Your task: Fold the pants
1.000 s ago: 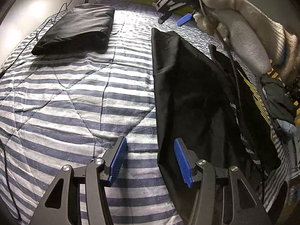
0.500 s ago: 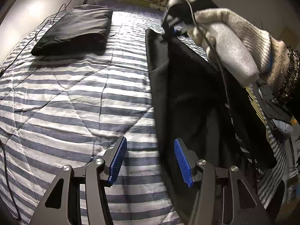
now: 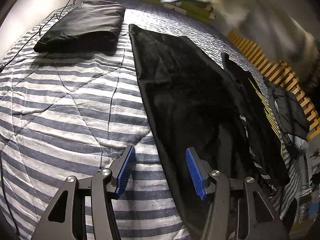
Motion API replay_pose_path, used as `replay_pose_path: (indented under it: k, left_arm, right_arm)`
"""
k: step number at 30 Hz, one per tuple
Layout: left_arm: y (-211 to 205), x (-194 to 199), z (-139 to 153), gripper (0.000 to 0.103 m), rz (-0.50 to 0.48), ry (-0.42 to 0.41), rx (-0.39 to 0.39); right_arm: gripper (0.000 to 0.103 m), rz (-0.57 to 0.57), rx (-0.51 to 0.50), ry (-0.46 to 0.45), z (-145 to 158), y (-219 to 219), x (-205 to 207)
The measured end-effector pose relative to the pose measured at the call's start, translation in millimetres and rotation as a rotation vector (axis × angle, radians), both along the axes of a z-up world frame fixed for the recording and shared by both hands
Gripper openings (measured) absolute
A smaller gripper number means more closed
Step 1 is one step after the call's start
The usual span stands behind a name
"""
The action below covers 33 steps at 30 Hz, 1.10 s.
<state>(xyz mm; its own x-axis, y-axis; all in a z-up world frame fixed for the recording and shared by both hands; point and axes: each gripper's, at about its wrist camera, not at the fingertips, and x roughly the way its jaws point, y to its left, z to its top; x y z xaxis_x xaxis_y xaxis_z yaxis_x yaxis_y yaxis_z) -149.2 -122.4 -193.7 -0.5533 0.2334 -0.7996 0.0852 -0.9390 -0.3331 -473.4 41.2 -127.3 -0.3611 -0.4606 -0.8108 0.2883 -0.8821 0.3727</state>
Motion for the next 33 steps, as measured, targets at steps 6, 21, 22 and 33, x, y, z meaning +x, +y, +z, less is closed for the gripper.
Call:
replay_pose_path:
  k: [6, 21, 22, 33]
  left_arm:
    - [5.3, 4.1, 3.6, 0.056, -0.019, 0.031, -0.020]
    - [40.6, 77.8, 15.2, 0.075, 0.014, -0.206, -0.077]
    - [41.8, 83.0, 15.5, 0.075, 0.034, -0.224, -0.080]
    - [65.2, 80.3, 12.5, 0.073, 0.114, -0.323, 0.031]
  right_arm:
    - [0.042, -0.265, 0.089, 0.035, 28.9, 165.9, 88.3]
    - [0.042, -0.590, 0.050, -0.147, -50.6, 364.2, 336.2]
    - [0.042, -0.585, 0.055, -0.146, -54.7, 358.6, 346.9]
    - [0.044, -0.485, 0.010, -0.163, -82.5, 334.5, 428.8]
